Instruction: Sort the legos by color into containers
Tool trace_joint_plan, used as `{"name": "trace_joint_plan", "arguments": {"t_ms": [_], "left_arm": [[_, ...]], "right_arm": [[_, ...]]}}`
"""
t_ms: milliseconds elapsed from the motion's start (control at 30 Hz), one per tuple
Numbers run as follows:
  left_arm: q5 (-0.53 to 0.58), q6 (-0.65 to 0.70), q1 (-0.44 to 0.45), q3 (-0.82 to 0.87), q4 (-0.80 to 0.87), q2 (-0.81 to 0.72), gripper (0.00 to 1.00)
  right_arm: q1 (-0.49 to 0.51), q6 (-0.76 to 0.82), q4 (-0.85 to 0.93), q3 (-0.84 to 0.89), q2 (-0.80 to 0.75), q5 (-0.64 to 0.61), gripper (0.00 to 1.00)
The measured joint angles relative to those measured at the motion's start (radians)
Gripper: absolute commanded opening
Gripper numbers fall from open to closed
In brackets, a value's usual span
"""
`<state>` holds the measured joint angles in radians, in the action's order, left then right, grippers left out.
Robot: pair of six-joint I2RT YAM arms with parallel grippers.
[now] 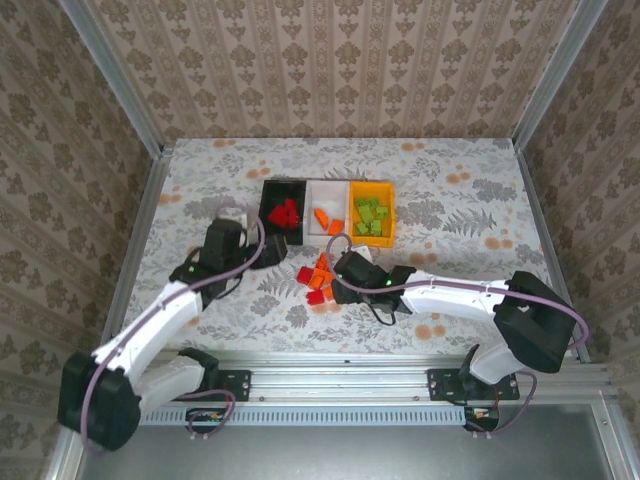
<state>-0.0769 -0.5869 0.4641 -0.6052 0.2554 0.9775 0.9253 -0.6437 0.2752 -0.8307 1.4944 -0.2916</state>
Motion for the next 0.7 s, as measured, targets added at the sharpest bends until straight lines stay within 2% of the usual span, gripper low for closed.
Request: {"name": "trace_joint_plan", "arguments": {"t_ms": [133,267,567,700], "left_arm": [[-0.014,-0.057,0.002,0.132,0.066,-0.224,1.0],[-0.013,-0.095,0.002,0.174,0.093,-0.372,1.0],[-0.019,-0.129,0.002,0.204,0.116,-0.369,1.0],[-0.025,-0.129,0.002,0.206,0.118,-0.369,1.0]], "right_arm": [[-0.008,0.007,0.032,-0.058,0.039,-0.015,0.71],[-0.017,0.015,0.03,-0.089,0.109,-0.016,0.7],[-0.084,0.026,0.024,-0.093,0.205,-0.012,0.38],[-0.085,0.041,0.023,-0.095,0.202,-0.016,0.34]]}}
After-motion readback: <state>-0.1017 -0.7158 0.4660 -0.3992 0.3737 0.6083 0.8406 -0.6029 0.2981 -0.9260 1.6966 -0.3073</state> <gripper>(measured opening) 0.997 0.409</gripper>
